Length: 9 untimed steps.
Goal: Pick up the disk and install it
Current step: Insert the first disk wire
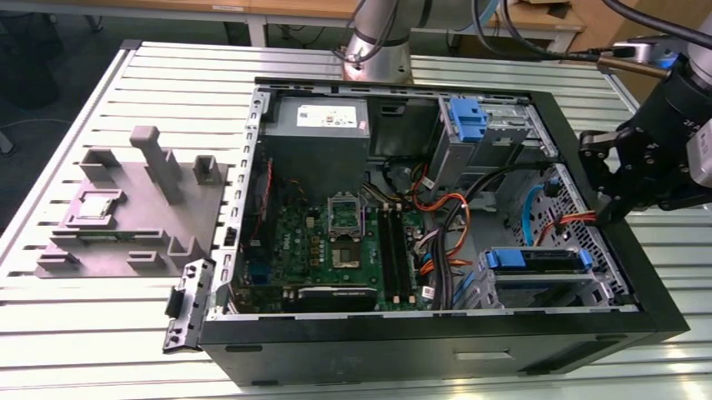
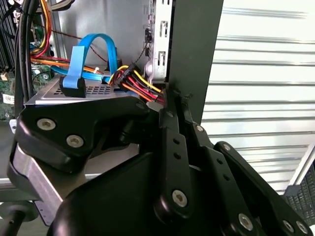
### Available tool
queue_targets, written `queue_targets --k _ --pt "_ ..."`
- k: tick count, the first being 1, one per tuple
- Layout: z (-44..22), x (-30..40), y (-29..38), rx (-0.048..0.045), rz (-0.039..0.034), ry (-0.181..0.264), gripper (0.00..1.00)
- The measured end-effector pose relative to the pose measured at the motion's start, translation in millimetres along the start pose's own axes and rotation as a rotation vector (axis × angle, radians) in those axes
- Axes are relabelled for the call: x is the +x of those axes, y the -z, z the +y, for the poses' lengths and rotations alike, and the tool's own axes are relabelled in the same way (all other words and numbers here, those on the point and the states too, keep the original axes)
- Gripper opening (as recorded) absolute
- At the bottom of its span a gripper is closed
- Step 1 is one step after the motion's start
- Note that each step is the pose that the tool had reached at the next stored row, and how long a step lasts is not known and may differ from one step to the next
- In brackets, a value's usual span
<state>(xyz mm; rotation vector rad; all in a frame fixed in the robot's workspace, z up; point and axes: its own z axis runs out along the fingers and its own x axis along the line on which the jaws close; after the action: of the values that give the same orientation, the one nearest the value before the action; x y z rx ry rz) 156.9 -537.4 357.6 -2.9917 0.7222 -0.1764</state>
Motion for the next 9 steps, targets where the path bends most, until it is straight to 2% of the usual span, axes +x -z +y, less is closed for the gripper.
queue_targets --k 6,9 --pt "0.5 -1.0 0.5 -0.0009 0.0005 0.001 0.17" --pt "4.4 -8.5 1.5 -0.0010 0.0005 0.002 0.17"
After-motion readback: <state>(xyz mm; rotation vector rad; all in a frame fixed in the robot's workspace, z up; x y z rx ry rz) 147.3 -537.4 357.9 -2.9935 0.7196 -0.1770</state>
